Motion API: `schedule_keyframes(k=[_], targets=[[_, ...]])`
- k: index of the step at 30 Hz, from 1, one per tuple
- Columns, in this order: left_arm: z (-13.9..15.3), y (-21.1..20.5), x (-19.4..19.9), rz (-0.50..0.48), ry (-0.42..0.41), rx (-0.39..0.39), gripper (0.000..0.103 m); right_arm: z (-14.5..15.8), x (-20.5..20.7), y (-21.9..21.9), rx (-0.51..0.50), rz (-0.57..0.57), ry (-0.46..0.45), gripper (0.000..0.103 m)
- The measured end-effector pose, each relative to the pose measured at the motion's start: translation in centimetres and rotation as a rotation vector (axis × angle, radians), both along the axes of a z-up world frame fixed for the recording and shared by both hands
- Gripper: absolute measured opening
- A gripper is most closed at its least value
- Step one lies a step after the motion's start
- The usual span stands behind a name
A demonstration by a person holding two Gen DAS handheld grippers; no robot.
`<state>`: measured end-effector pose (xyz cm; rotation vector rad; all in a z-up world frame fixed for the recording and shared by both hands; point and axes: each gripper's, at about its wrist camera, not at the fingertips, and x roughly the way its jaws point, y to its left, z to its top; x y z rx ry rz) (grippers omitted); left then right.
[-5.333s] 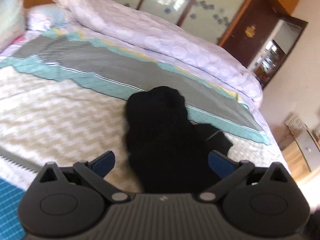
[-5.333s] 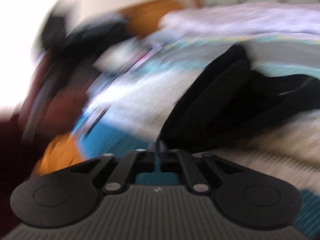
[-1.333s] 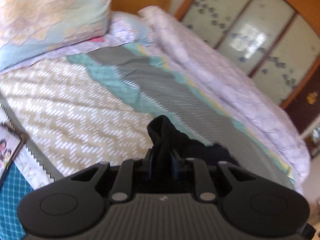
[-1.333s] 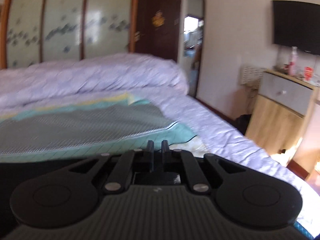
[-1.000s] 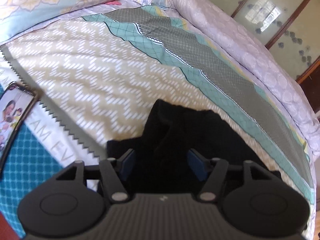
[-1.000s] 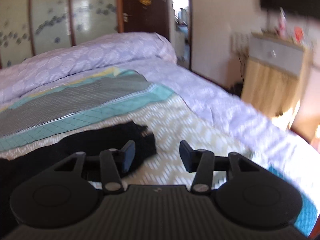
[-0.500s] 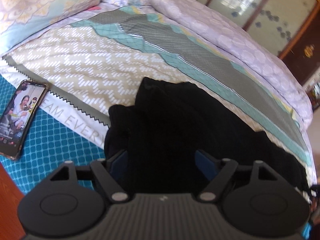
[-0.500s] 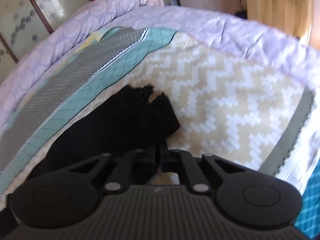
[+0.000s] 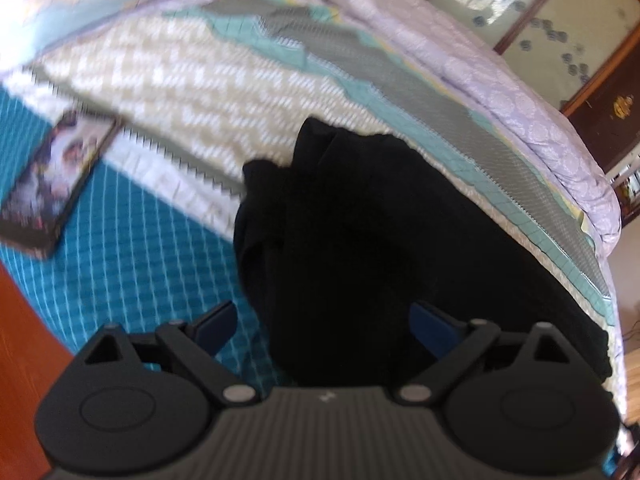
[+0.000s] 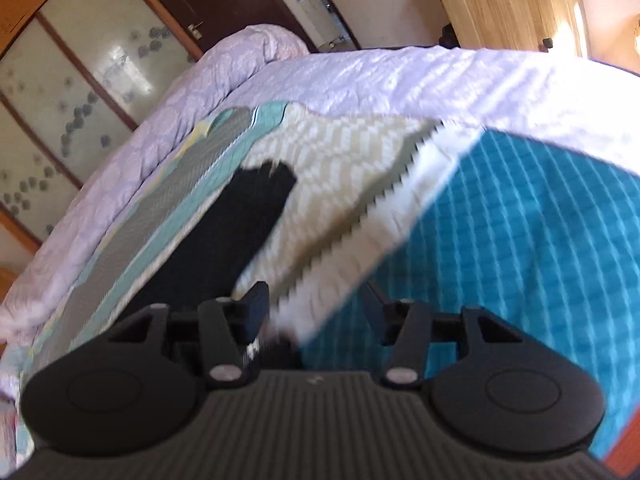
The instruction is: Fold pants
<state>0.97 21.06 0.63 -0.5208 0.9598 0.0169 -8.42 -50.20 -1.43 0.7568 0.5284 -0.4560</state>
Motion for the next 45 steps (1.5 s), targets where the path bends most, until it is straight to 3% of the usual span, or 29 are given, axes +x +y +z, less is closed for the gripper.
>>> schedule_keyframes(k=[2, 5, 8, 11, 12, 13, 14, 15, 17, 21, 25, 27, 28, 30, 31, 32, 35, 39, 45], targets=[[-0.4, 0.1, 0.0, 0.001, 0.015, -0.017, 0.096, 0.6, -0.3, 1.7, -0.024, 0.028, 0.003, 0.055], [0.0, 0.2, -0.6, 0.004, -0.002, -0.021, 0.096, 2.0, 1.6, 3.9, 0.02, 0.078, -0.002, 0.055], [0.3, 0.6, -1.6, 0.013, -0.026, -0.028, 0.096, 2.8, 5.7, 6.5, 0.004, 0.113, 0.085, 0.056], [0.1, 1.3, -2.4, 0.039, -0.015, -0.043, 0.096, 2.1, 9.9, 8.3, -0.052, 0.066, 0.208, 0.061], [-0.1, 1.6, -2.7, 0.047, -0.007, -0.045, 0.096, 1.4, 11.2, 8.5, -0.044, 0.064, 0.235, 0.058], [-0.1, 1.9, -3.0, 0.052, -0.002, -0.049, 0.096, 0.9, 11.9, 8.6, -0.04, 0.056, 0.254, 0.048], [-0.1, 2.1, -3.3, 0.054, -0.001, -0.052, 0.096, 0.8, 12.2, 8.5, -0.053, 0.042, 0.258, 0.01], [0.0, 2.4, -3.6, 0.057, -0.005, -0.054, 0.096, 1.1, 12.2, 8.1, -0.016, 0.054, 0.24, 0.008], [0.1, 2.8, -4.0, 0.058, -0.014, -0.05, 0.096, 3.3, 10.0, 6.7, 0.084, 0.04, 0.09, 0.008], [-0.1, 3.0, -3.7, 0.062, -0.003, -0.055, 0.096, 9.6, 2.1, 3.9, 0.135, 0.027, -0.231, 0.008], [-0.9, 2.0, -2.7, 0.04, 0.008, -0.084, 0.096, 10.8, -5.7, 0.8, 0.111, -0.043, -0.383, 0.008], [-1.3, 1.3, -2.2, 0.028, 0.009, -0.102, 0.096, 8.4, -8.6, -0.6, 0.133, -0.091, -0.387, 0.013], [-1.5, 1.0, -2.0, 0.02, 0.01, -0.109, 0.096, 6.6, -9.7, -1.2, 0.155, -0.139, -0.346, 0.016], [-1.8, 0.6, -1.5, 0.01, 0.013, -0.117, 0.096, 2.6, -11.2, -2.0, 0.157, -0.28, -0.147, 0.038], [-2.0, 0.4, -1.3, 0.007, 0.018, -0.12, 0.096, 0.9, -12.0, -2.2, 0.156, -0.357, -0.046, 0.041], [-2.1, 0.4, -1.1, 0.007, 0.024, -0.124, 0.096, -0.6, -13.0, -2.3, 0.186, -0.404, -0.01, 0.041], [-2.5, 0.8, -0.8, 0.018, 0.034, -0.144, 0.096, -2.5, -16.2, -1.6, 0.302, -0.484, -0.145, 0.042], [-3.1, 1.6, -0.1, 0.049, 0.04, -0.178, 0.099, -1.7, -16.3, -0.7, 0.256, -0.481, -0.142, 0.042], [-4.1, 2.4, 1.9, 0.077, 0.039, -0.275, 0.099, -0.2, -13.5, 2.6, 0.255, -0.294, -0.164, 0.043]])
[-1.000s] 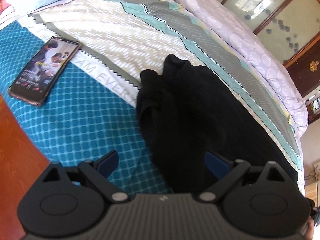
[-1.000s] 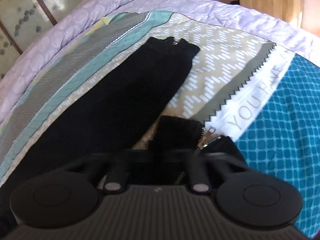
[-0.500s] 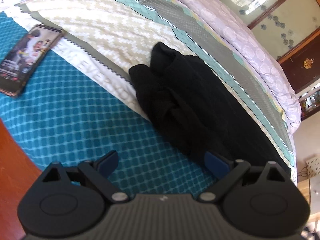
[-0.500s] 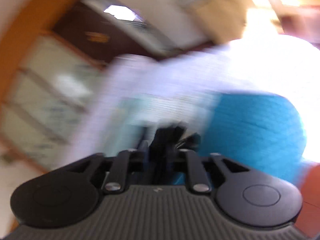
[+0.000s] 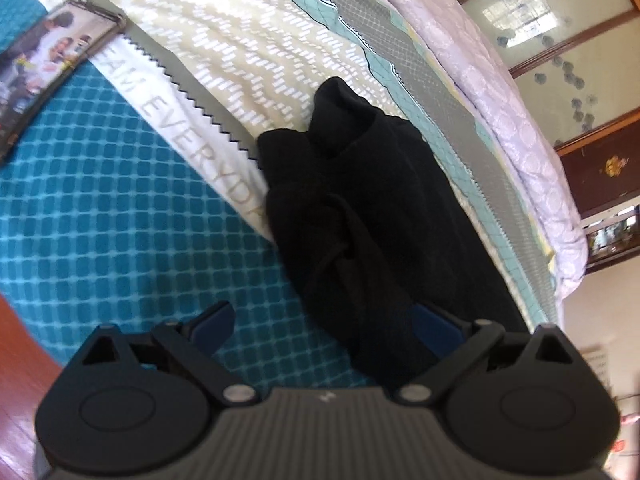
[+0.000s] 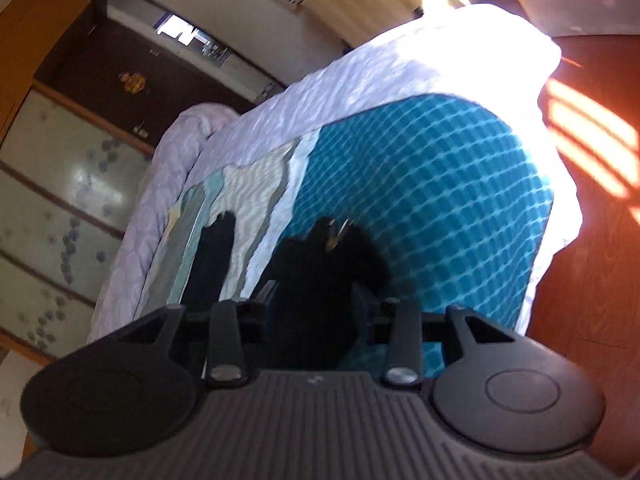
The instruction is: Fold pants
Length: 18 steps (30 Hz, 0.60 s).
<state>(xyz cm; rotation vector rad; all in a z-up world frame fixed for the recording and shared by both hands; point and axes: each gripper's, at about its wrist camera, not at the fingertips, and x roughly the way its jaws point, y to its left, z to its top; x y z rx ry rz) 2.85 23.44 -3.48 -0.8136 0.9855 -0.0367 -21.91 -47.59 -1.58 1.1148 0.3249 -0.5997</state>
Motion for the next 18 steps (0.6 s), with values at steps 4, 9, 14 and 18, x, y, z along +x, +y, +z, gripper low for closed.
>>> schedule_keyframes(k=[4, 9, 14, 18], targets=[[-0.7, -0.7, 2.2, -0.008, 0.003, -0.055, 0.099, -0.2, 1.8, 2.6, -0.029, 0.094, 0.039, 0.047], [-1.1, -2.3, 3.6, -0.07, 0.069, -0.032, 0.012, -1.4, 2.7, 2.3, -0.008, 0.079, 0.093, 0.047], [2.3, 0.0, -3.3, -0.082, 0.045, -0.056, 0.011, -1.1, 2.4, 1.5, -0.052, 0.036, 0.128, 0.047], [2.4, 2.5, -9.0, -0.011, 0.066, 0.0, 0.011, -1.7, 2.1, 1.7, -0.047, 0.012, 0.119, 0.047]])
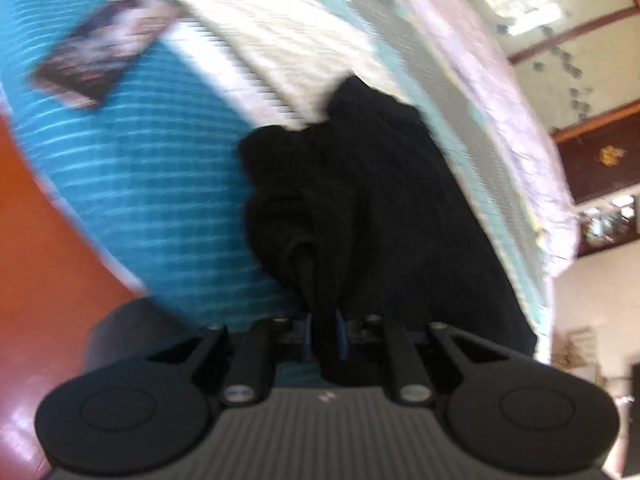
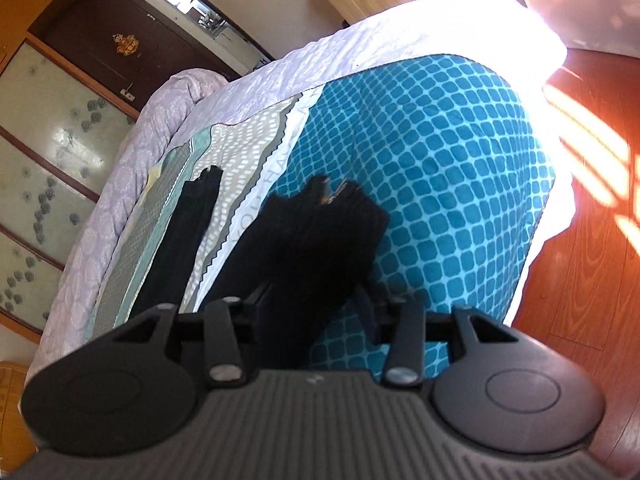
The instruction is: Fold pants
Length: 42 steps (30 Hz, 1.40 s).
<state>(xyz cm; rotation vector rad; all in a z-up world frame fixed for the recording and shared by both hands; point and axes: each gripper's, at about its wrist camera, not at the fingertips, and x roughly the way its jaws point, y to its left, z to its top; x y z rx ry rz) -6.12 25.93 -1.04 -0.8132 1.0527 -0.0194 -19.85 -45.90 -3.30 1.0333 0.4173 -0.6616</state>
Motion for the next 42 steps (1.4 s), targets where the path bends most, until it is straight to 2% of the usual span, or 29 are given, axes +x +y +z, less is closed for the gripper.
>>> schedule_keyframes(k=[1, 2, 4, 5, 7, 10, 14, 18, 19, 20, 21, 23, 25, 27, 29, 31, 33, 36, 38, 40, 42], targets=[[-0.7, 0.4, -0.5, 0.018, 0.023, 0.024, 0.014, -0.1, 0.0, 0.1, -0.008, -0.002, 0.001, 0.048], [-1.5, 0.7, -0.6, 0.045, 0.062, 0.033, 0.023, -0.2, 0.1, 0.2, -0.02, -0.001, 0.005, 0.048], [-3.2, 1.2, -0.5, 0.094, 0.113, -0.008, 0.039, 0.1, 0.1, 0.5, -0.042, 0.005, 0.017, 0.048], [-3.4, 1.0, -0.3, 0.104, 0.12, -0.003, 0.047, 0.3, 0.0, 0.6, -0.048, 0.007, 0.017, 0.048], [-2.7, 0.4, 0.3, 0.086, 0.106, 0.046, 0.053, 0.5, -0.5, 0.5, -0.056, 0.0, 0.012, 0.048], [-0.8, 0.0, 1.1, 0.089, 0.047, 0.104, 0.054, 0.8, -1.8, -0.2, -0.073, -0.048, 0.008, 0.05], [0.8, 1.1, 1.4, 0.179, -0.024, 0.151, 0.057, 0.5, -2.2, -1.3, -0.056, -0.059, -0.002, 0.052], [1.7, 1.0, 2.4, 0.165, -0.06, 0.148, 0.057, 0.4, -0.7, -1.1, -0.08, -0.031, 0.028, 0.052], [1.7, 0.5, 2.8, 0.148, -0.065, 0.142, 0.057, 0.5, -0.1, -0.8, -0.103, -0.018, 0.049, 0.05], [1.6, -0.2, 3.2, 0.13, -0.069, 0.14, 0.057, 0.6, 0.4, -0.5, -0.132, 0.003, 0.067, 0.031], [1.6, -1.0, 3.7, 0.106, -0.071, 0.14, 0.057, 0.8, 1.0, -0.1, -0.158, 0.03, 0.087, 0.02], [1.7, -2.8, 3.7, 0.058, -0.069, 0.138, 0.058, 1.5, 1.0, 0.1, -0.189, 0.029, 0.075, 0.016], [1.3, -4.5, 4.4, 0.017, -0.059, 0.138, 0.058, 3.0, -0.6, -1.2, -0.192, -0.004, -0.069, 0.012], [0.9, -6.0, 5.0, -0.023, -0.051, 0.136, 0.058, 4.1, -1.8, -3.2, -0.193, -0.006, -0.182, 0.013], [0.3, -7.2, 5.4, -0.067, -0.043, 0.143, 0.058, 4.0, -2.2, -5.1, -0.173, 0.018, -0.21, 0.016], [-0.4, -8.2, 5.6, -0.098, -0.027, 0.155, 0.06, 2.3, -2.8, -6.3, -0.129, -0.039, -0.119, 0.028], [-1.1, -8.9, 5.8, -0.117, -0.005, 0.162, 0.06, 0.4, -4.4, -6.6, -0.1, -0.175, 0.007, 0.031], [-2.1, -9.7, 6.0, -0.136, 0.034, 0.173, 0.06, -1.2, -6.7, -6.9, -0.008, -0.247, -0.03, 0.031], [-2.1, -10.0, 6.1, -0.15, 0.036, 0.188, 0.06, 0.2, -6.3, -6.3, -0.076, -0.227, -0.026, 0.031], [-1.9, -10.2, 6.4, -0.159, 0.04, 0.189, 0.061, 2.6, -3.9, -5.7, -0.184, -0.125, -0.017, 0.035], [-2.0, -10.1, 6.8, -0.155, 0.044, 0.186, 0.062, 4.8, 0.2, -5.1, -0.305, 0.042, 0.05, 0.049]])
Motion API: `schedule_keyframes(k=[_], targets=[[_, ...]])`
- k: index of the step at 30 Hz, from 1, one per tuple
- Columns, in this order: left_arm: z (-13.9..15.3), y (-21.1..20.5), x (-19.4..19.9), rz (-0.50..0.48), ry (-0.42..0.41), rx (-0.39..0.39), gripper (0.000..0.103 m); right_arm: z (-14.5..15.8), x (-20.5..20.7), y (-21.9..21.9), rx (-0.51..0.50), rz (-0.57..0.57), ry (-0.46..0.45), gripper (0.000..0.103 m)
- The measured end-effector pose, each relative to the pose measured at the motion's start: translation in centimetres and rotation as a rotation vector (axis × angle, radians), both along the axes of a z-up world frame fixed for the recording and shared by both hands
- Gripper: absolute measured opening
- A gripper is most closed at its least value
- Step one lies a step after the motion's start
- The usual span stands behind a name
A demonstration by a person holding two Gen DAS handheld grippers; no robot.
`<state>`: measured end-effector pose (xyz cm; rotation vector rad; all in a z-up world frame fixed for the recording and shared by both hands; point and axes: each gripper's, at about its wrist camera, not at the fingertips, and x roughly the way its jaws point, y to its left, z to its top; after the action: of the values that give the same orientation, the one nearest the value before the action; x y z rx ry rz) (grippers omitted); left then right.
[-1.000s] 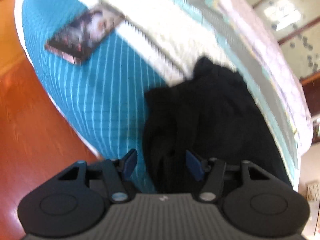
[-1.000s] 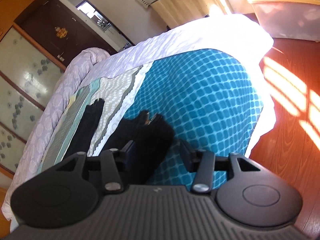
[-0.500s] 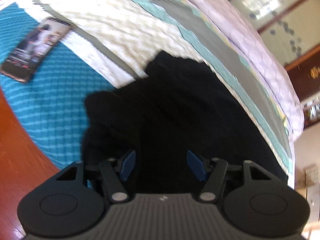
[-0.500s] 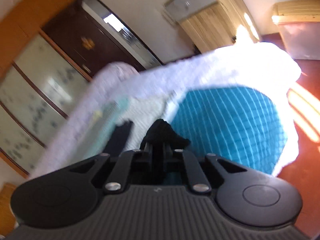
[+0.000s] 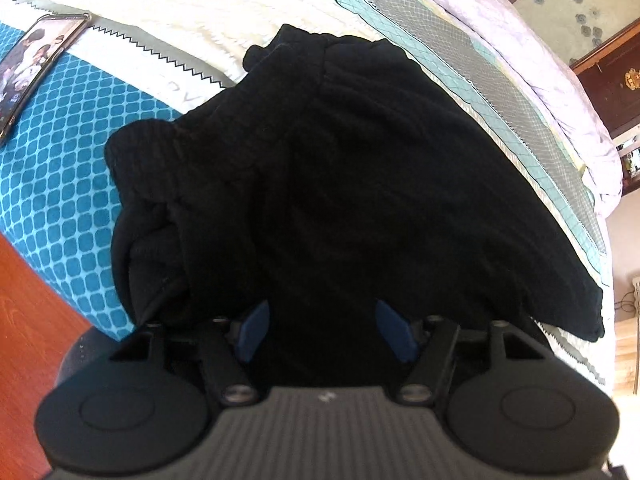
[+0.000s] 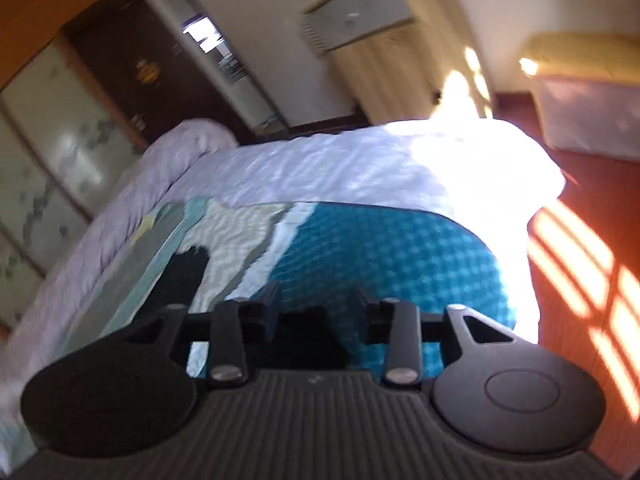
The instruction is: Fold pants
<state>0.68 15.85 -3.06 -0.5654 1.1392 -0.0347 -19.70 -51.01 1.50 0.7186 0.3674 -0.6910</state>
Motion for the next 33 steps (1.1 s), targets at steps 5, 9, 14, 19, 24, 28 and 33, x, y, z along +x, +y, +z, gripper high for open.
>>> schedule_keyframes(k=[5, 9, 14, 19, 24, 28, 33], targets=[[-0.2, -0.3, -0.2, -0.001, -0.004, 0.005, 0.066, 0.0, 9.9, -0.7, -0.115, 0.26, 0.301, 0.052], [0.0, -0.5, -0.5, 0.001, -0.003, 0.006, 0.066, -3.3, 12.6, -1.6, -0.052, 0.369, 0.497, 0.048], [-0.1, -0.2, -0.2, 0.006, 0.004, 0.0, 0.067, -0.8, 9.5, -0.7, -0.098, 0.38, 0.384, 0.009], [0.7, -0.8, 0.2, 0.005, -0.03, 0.023, 0.067, 1.9, 10.0, -3.1, -0.089, 0.27, 0.136, 0.009], [0.9, -1.4, 0.3, -0.001, -0.041, 0.037, 0.067, -1.8, 13.7, -3.2, -0.112, 0.226, 0.28, 0.022], [0.8, -1.4, 0.0, -0.006, -0.045, 0.038, 0.072, -0.8, 7.0, -4.7, 0.013, 0.147, 0.021, 0.035], [0.2, -2.0, 0.4, -0.03, -0.03, 0.044, 0.074, -1.5, -1.3, -3.4, 0.102, 0.1, -0.087, 0.051]])
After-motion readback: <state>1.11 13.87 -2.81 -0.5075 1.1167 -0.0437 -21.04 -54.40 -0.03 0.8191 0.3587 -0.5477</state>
